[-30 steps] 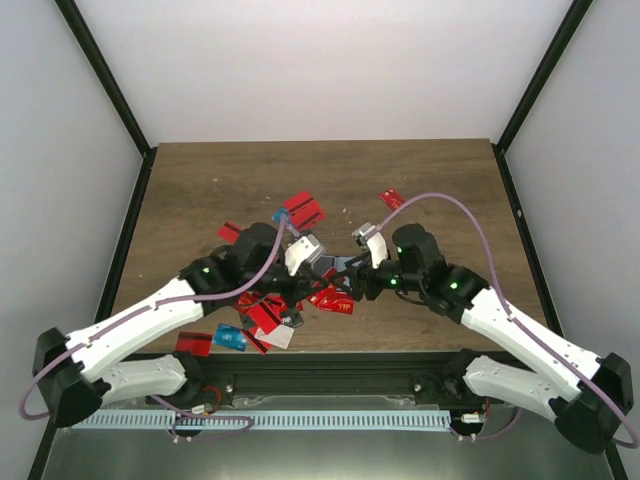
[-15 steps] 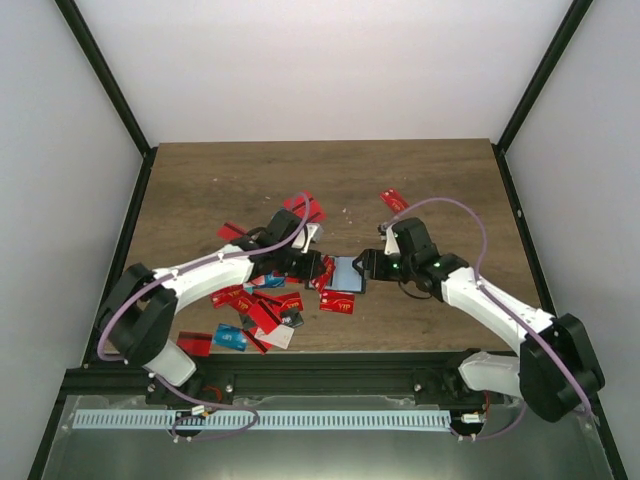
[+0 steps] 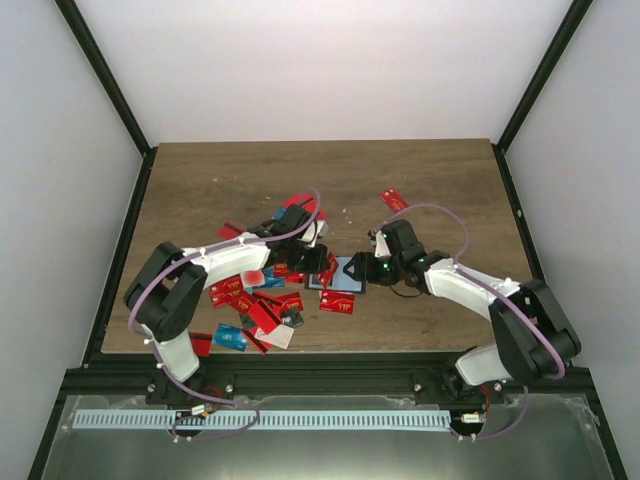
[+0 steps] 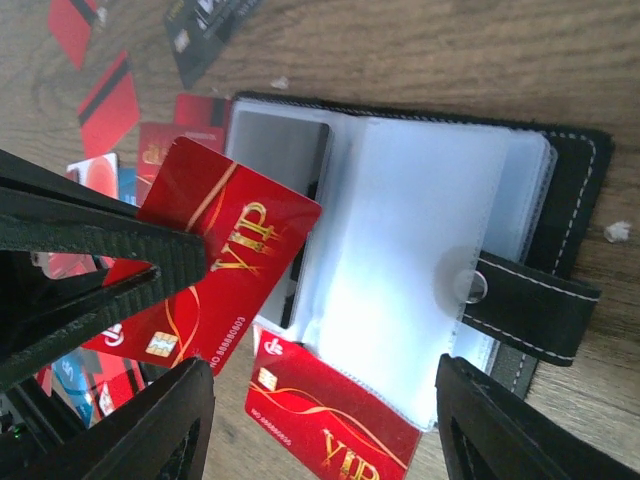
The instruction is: Put the credit cards into the card holder
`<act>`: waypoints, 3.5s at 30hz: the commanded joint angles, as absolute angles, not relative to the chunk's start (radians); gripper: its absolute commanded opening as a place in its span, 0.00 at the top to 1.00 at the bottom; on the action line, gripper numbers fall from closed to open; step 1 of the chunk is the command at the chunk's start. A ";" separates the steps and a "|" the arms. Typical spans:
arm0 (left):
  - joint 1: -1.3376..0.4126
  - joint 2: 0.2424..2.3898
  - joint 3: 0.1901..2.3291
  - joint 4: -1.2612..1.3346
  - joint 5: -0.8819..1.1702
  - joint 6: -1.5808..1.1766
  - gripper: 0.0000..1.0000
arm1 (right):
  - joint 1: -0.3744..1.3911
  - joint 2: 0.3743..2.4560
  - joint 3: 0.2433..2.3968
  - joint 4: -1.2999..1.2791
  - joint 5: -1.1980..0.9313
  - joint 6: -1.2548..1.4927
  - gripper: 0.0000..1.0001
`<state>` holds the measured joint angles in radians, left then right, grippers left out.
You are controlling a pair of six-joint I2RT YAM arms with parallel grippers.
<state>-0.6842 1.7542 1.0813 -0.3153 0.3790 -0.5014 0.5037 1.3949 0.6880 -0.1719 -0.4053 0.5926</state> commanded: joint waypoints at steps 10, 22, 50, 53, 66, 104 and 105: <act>-0.669 1.826 1.106 -0.297 0.409 -0.483 0.96 | 0.485 1.526 0.697 -0.096 -0.415 0.608 0.35; -0.670 1.833 1.079 -0.288 0.425 -0.476 0.96 | 0.419 1.541 0.683 -0.001 -0.437 0.652 0.35; -0.667 1.906 1.101 -0.193 0.426 -0.568 0.96 | 0.404 1.516 0.544 0.099 -0.431 0.787 0.33; -0.666 1.918 1.107 -0.182 0.430 -0.581 0.96 | 0.404 1.516 0.535 0.104 -0.455 0.788 0.33; -0.660 1.941 1.098 -0.081 0.497 -0.627 0.96 | 0.404 1.519 0.519 0.111 -0.492 0.778 0.35; -0.590 2.033 1.105 0.094 0.648 -0.515 0.96 | 0.404 1.569 0.570 0.082 -0.513 0.737 0.35; -0.591 2.040 1.107 0.096 0.649 -0.517 0.96 | 0.403 1.571 0.571 0.081 -0.514 0.736 0.35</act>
<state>-0.5934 1.9976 1.0801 0.0814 0.6388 -0.5518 0.4004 1.5330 0.5602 0.1429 -0.4946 0.7483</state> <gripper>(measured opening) 0.041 0.647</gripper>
